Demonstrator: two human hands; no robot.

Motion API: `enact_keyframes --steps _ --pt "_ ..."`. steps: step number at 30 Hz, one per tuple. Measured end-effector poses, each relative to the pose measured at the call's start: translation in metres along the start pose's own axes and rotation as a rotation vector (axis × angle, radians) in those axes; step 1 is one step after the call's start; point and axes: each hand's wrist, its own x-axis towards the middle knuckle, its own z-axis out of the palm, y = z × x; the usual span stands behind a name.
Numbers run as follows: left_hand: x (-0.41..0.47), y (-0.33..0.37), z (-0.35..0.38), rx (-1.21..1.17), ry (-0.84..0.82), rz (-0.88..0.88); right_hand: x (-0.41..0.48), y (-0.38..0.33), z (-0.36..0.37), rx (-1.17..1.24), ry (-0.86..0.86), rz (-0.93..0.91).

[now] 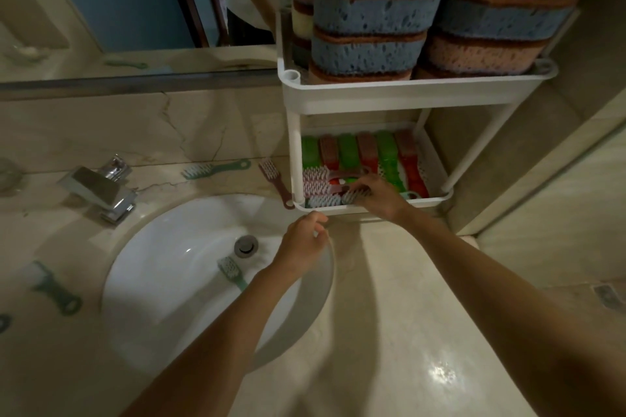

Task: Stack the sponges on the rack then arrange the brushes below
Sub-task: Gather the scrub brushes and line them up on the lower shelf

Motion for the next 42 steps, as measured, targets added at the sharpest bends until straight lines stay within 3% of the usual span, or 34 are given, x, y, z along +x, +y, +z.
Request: enact_keyframes --steps 5,11,23,27,32,34,42 --pt "-0.007 -0.004 -0.004 -0.01 0.01 0.01 -0.007 -0.003 -0.012 -0.1 -0.024 0.045" --pt "-0.015 -0.01 -0.009 -0.042 -0.005 -0.013 -0.004 -0.006 -0.005 -0.164 0.075 0.12" --pt "-0.023 -0.027 -0.021 -0.087 -0.018 -0.066 -0.008 -0.021 -0.001 -0.01 0.055 0.194" --pt "-0.025 -0.028 -0.021 -0.121 -0.01 -0.082 -0.013 -0.026 0.005 -0.024 0.117 0.19" --pt "-0.035 -0.038 -0.04 -0.178 0.064 -0.135 -0.044 -0.054 0.019 -0.049 0.489 0.056" --pt "-0.044 -0.051 -0.056 -0.211 0.126 -0.181 -0.062 -0.076 0.037 0.046 0.525 -0.022" --pt "-0.126 -0.143 -0.114 -0.438 0.411 -0.316 -0.116 -0.198 0.131 0.413 0.102 -0.018"
